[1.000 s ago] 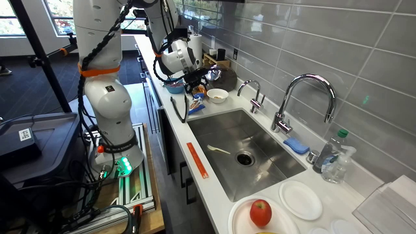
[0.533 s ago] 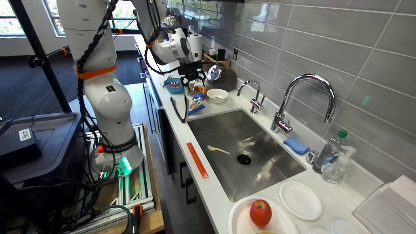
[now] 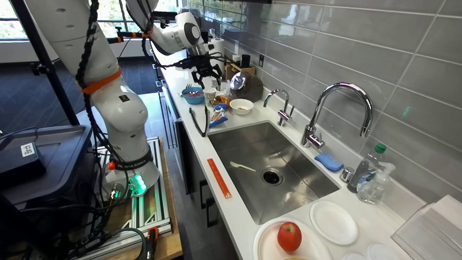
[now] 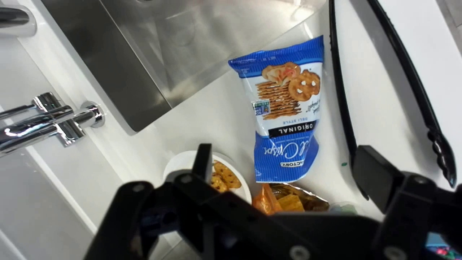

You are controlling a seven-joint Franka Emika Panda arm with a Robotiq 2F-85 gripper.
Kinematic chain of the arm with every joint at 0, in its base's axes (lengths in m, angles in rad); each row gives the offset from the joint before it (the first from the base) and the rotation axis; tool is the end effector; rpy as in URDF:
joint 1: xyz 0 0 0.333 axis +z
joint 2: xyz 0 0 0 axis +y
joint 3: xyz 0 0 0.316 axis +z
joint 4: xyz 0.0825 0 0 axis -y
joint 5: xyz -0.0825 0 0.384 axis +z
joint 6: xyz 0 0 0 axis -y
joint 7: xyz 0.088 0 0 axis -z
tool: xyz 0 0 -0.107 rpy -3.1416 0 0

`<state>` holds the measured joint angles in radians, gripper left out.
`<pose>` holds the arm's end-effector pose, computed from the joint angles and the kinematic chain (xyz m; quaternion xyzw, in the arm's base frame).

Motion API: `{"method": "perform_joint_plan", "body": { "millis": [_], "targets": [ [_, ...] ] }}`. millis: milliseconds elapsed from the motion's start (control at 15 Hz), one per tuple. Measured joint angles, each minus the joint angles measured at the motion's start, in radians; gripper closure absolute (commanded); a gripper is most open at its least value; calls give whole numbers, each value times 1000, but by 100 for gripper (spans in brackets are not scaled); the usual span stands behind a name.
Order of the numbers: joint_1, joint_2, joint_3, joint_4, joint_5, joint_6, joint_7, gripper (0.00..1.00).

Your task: Pour the contents of the blue packet into the white bowl

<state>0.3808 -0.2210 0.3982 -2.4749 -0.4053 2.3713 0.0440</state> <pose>0.3324 0.3216 0.3782 0.8584 0.4751 0.1146 0.1561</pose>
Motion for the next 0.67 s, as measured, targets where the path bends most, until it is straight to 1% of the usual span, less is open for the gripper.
{"method": "perform_joint_plan", "body": {
  "millis": [400,667],
  "targets": [
    [0,-160,29,-62,11,-8,146,0],
    [0,-212,39,-89,11,-15,171,0]
  ]
}}
